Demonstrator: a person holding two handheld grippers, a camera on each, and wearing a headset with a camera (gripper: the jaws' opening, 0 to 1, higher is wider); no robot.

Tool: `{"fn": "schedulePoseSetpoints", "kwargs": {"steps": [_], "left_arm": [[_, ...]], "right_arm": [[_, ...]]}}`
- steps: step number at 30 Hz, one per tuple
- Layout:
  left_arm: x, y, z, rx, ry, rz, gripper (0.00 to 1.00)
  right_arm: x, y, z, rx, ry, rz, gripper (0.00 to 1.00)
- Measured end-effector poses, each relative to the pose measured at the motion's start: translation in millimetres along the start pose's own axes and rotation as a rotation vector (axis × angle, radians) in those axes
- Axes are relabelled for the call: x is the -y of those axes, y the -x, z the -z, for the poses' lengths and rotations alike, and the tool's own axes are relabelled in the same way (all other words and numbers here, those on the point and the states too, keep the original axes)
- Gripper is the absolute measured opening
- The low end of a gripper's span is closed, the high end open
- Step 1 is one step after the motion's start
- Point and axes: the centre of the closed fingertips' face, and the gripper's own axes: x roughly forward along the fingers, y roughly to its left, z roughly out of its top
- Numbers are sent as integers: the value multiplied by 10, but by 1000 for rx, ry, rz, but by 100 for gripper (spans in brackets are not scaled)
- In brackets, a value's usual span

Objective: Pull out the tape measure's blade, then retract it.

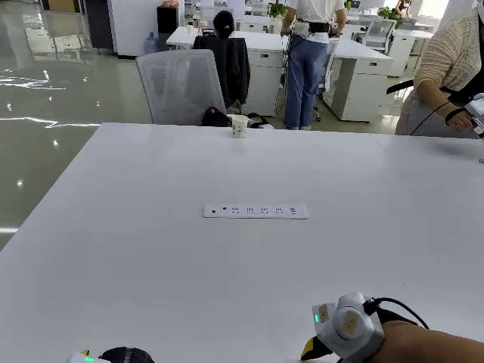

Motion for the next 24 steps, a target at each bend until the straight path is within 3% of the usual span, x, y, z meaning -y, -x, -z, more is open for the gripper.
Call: {"fn": "schedulePoseSetpoints", "kwargs": {"steps": [4, 11, 15, 18, 24], "left_arm": [[3, -5, 50, -5, 20, -13, 99], [-7, -26, -10, 36, 30, -17, 99], [-37, -38, 15, 39, -7, -30, 99], [-54, -44, 34, 31, 18, -30, 99], [-108, -42, 20, 47, 41, -44, 98]], "right_arm": [[-19, -8, -17, -12, 20, -8, 29], [-10, -20, 18, -30, 44, -8, 23], [-50, -33, 2, -42, 67, -21, 17], [0, -37, 19, -68, 113, 12, 13], [2, -46, 13, -106, 71, 4, 12]]}}
